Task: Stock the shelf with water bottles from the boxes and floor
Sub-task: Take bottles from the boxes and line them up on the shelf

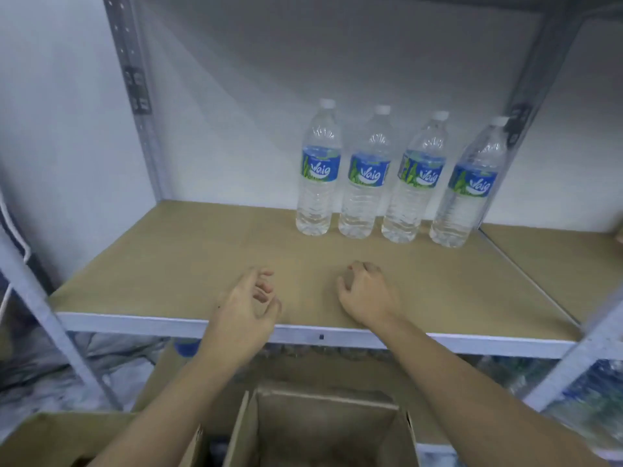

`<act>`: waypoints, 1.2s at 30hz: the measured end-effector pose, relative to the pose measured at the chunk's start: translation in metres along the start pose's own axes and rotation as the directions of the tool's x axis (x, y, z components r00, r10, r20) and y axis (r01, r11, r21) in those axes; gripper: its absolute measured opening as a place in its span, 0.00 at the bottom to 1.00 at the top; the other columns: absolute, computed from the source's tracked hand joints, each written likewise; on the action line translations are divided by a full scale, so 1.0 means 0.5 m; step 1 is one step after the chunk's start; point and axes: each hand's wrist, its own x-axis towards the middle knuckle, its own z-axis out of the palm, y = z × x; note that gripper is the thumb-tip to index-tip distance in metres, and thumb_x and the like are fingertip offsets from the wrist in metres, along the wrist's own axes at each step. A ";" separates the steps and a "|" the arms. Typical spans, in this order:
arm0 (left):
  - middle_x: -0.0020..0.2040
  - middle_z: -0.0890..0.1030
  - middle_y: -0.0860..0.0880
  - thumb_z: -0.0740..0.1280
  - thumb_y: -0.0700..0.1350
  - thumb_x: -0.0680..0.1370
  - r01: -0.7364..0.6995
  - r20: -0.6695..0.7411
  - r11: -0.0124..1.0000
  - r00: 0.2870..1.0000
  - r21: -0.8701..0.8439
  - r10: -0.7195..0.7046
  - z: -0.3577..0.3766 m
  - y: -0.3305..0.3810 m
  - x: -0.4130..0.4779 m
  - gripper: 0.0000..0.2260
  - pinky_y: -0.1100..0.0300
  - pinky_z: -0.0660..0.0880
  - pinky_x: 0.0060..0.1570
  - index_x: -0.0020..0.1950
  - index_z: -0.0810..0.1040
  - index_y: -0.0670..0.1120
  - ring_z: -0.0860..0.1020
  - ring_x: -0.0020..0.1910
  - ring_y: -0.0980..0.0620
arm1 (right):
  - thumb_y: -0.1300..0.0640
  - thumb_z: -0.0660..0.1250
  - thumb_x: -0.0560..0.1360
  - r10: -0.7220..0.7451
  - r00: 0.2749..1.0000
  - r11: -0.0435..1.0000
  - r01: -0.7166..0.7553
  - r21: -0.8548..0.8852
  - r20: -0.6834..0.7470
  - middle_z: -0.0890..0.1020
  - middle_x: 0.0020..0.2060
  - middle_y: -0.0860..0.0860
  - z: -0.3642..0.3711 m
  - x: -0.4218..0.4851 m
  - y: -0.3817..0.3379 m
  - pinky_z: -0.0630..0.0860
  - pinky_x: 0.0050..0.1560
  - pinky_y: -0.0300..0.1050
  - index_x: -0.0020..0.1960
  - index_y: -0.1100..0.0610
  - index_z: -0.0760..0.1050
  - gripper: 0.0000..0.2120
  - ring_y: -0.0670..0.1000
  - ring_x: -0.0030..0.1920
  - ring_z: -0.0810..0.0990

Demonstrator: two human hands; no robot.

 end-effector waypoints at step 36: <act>0.55 0.82 0.47 0.61 0.41 0.81 0.506 0.168 0.839 0.826 0.200 -0.538 0.097 -0.273 -0.494 0.16 0.88 0.62 0.36 0.70 0.72 0.45 0.80 0.53 0.54 | 0.30 0.71 0.45 0.360 0.508 0.612 -0.762 0.213 0.783 0.80 0.55 0.47 0.782 -0.659 0.036 0.70 0.38 0.33 0.66 0.48 0.70 0.52 0.45 0.46 0.77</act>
